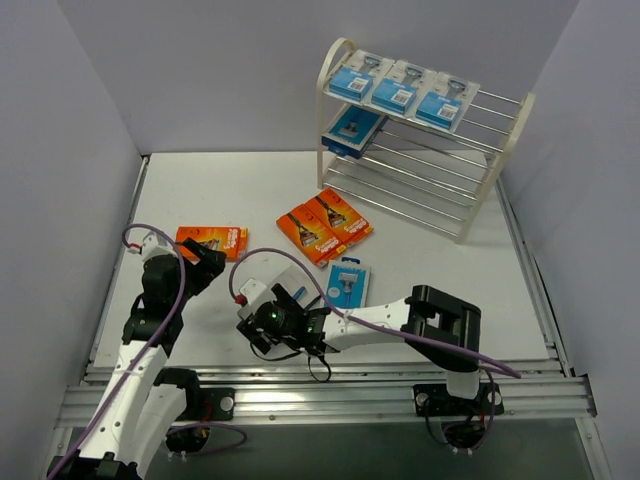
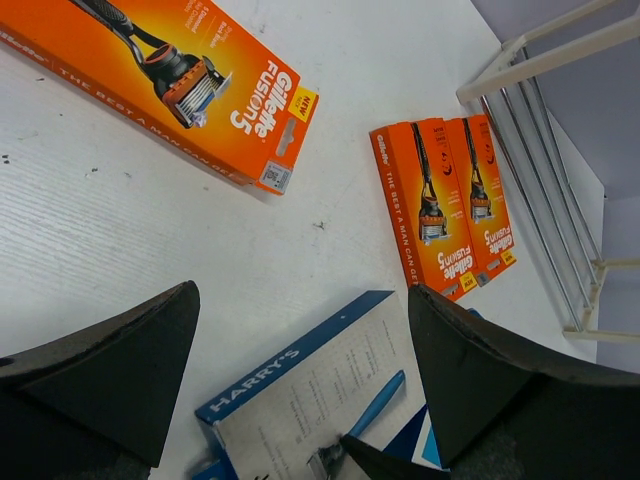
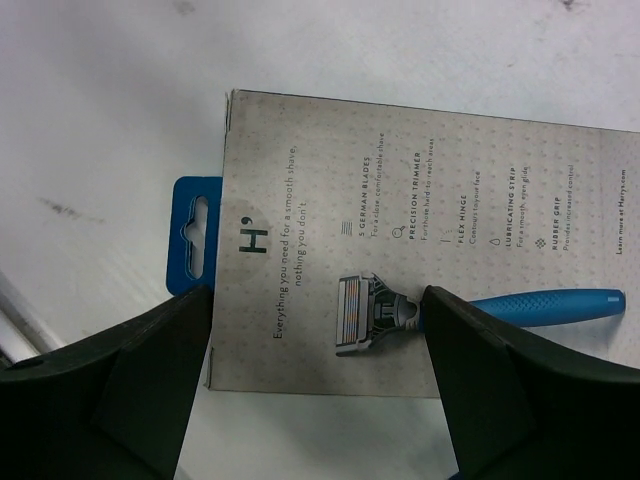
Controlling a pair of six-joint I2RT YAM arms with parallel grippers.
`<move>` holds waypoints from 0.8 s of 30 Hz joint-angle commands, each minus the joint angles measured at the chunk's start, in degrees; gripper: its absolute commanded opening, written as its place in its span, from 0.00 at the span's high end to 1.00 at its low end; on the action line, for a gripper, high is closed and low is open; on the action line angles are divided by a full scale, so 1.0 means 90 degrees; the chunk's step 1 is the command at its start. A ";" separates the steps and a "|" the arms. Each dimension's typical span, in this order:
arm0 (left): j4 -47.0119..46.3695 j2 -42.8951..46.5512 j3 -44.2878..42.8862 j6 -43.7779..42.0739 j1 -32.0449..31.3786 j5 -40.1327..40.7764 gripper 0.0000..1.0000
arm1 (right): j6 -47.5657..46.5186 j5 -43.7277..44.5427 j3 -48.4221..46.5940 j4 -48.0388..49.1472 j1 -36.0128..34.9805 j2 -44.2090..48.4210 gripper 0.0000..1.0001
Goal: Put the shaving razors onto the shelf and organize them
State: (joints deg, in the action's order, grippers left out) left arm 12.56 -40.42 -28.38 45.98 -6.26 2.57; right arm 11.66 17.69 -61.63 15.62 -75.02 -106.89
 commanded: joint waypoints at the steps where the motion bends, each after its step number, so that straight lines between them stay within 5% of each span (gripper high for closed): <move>1: -0.0321 0.0048 0.0067 0.0067 0.0071 0.0037 0.06 | -0.0153 0.0106 -0.0164 -0.0271 0.0415 -0.0213 0.21; 24: -0.1883 0.0184 0.1629 0.1688 0.0217 -0.1242 0.02 | -0.0183 -0.1174 -0.1043 0.0286 0.2008 -0.0263 0.22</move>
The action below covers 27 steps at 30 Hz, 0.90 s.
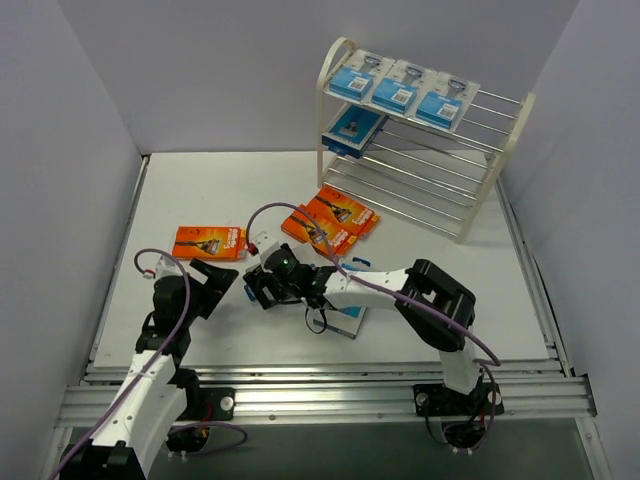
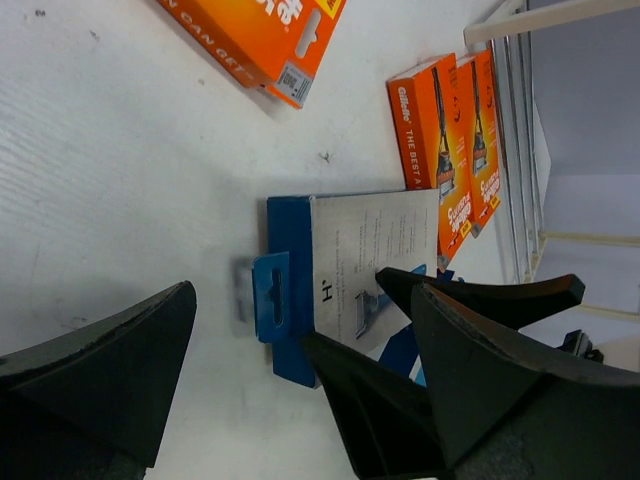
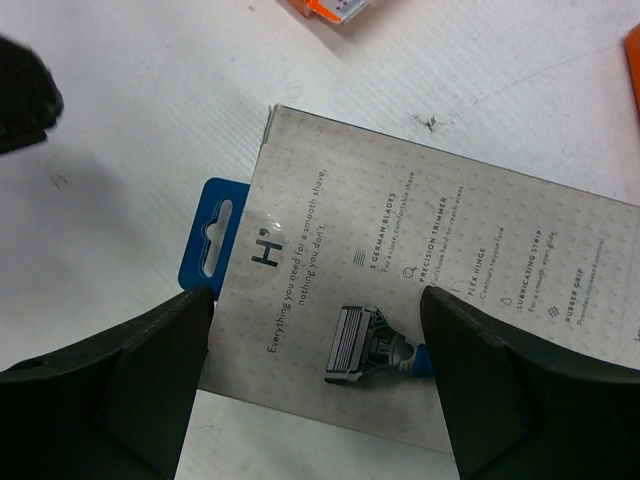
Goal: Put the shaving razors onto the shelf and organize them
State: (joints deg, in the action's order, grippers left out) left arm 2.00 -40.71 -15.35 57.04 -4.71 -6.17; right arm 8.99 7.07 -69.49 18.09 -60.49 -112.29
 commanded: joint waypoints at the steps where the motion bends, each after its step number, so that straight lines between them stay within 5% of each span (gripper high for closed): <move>1: -0.0836 0.0246 0.0241 0.0537 0.0045 -0.0300 0.02 | 0.0172 -0.0256 -0.0130 0.0041 0.0422 0.0415 0.21; 5: -0.1139 0.0236 0.0446 0.0655 0.0055 -0.0368 0.00 | 0.0631 -0.1183 0.0279 0.0528 0.0734 0.0961 0.21; 14: -0.2008 -0.0241 0.0866 0.0821 0.0055 -0.0408 0.00 | 0.0661 -0.1206 0.0670 0.0374 0.0744 0.1266 0.21; 27: -0.3669 -0.1500 0.1052 0.0831 0.0025 -0.0759 0.21 | 0.0690 -0.1040 0.0866 0.0324 0.0939 0.1655 0.21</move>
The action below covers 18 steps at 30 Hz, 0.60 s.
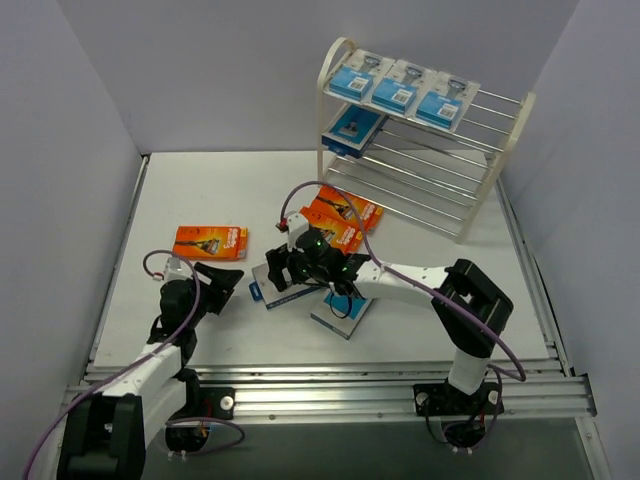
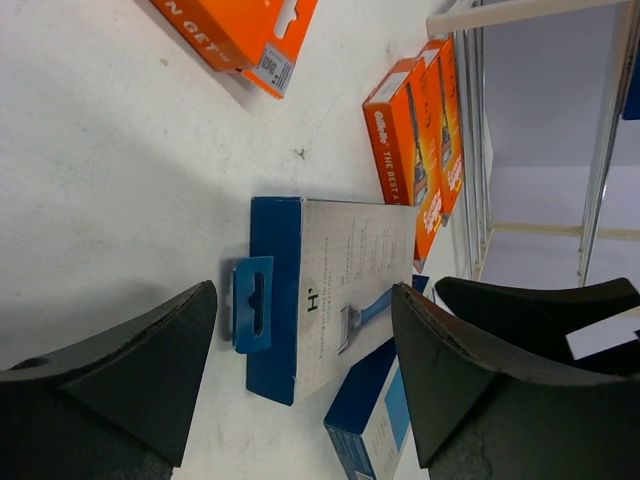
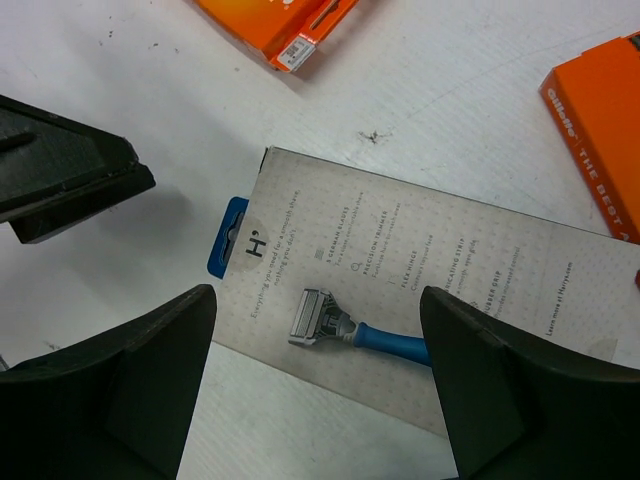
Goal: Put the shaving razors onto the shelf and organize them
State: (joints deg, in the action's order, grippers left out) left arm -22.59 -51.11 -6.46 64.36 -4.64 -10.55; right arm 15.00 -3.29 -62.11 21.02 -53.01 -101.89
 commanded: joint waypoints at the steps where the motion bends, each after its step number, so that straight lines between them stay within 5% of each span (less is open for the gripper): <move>1: -0.0957 -0.0443 0.0034 0.0017 0.0018 -0.0312 0.21 | 0.0032 0.0112 0.0103 -0.0001 0.0138 0.0558 0.21; 8: -0.1239 -0.1458 -0.0103 -0.0178 -0.0040 -0.0703 0.22 | 0.0022 0.0112 0.0464 0.0047 0.0421 0.0949 0.21; 18: -0.3123 -0.3479 -0.0142 -0.0198 -0.0089 -0.1425 0.23 | 0.0091 0.0043 0.0836 0.0282 0.0617 0.1203 0.21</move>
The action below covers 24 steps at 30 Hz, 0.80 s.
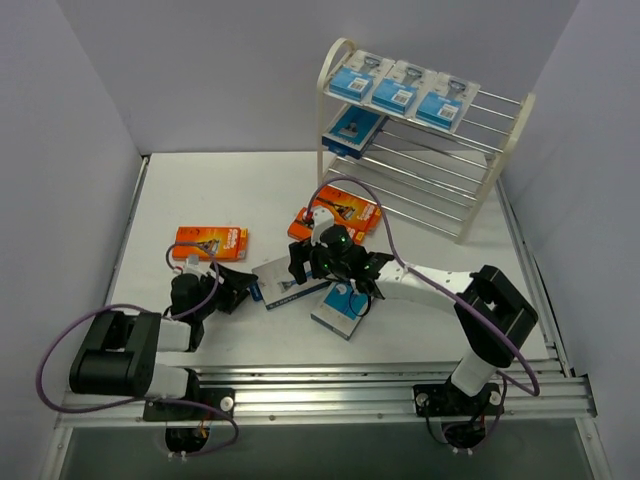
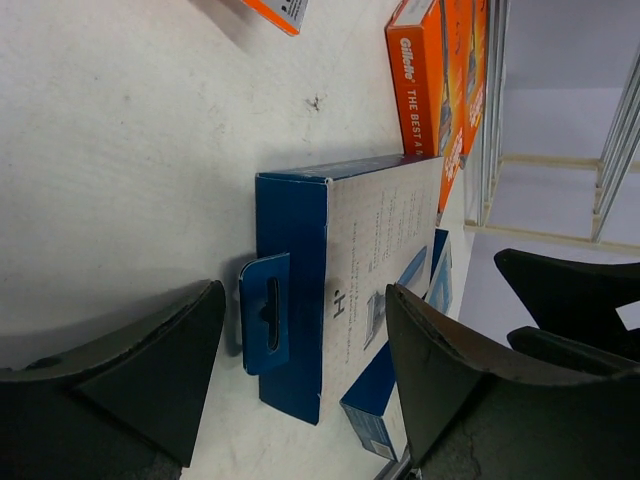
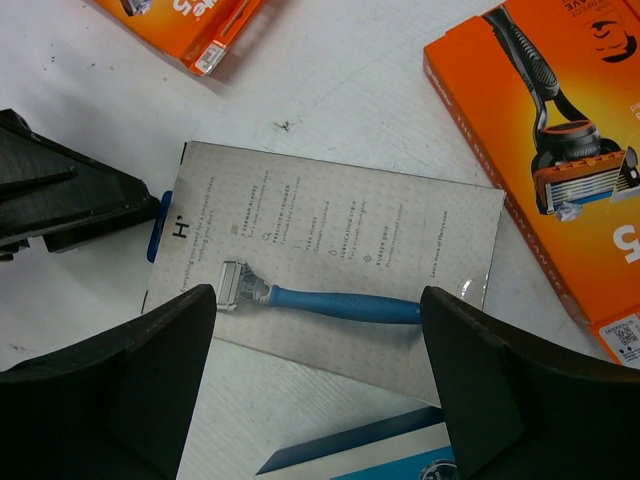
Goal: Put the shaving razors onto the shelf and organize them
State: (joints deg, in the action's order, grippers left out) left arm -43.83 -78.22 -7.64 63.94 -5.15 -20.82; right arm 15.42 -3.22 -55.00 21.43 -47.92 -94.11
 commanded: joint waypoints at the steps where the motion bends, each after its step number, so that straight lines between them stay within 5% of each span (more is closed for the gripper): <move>1: -0.1161 -0.0615 -0.0001 -0.0084 -0.0034 -0.0342 0.26 | 0.0035 0.0036 0.0057 0.0226 0.0070 0.0349 0.21; 8: -0.2501 -0.1446 0.0146 0.0112 -0.0043 -0.0558 0.40 | -0.0053 0.0036 0.0067 0.0197 0.0217 0.0407 0.21; 24: -0.2239 -0.1037 0.0155 -0.0025 -0.0092 -0.0558 0.69 | -0.0082 0.0075 0.0154 0.0216 0.0305 0.0427 0.21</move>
State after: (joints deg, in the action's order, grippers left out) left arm -60.99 -89.56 -6.31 65.04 -5.58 -24.91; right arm 15.16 -3.25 -53.76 22.11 -45.67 -93.08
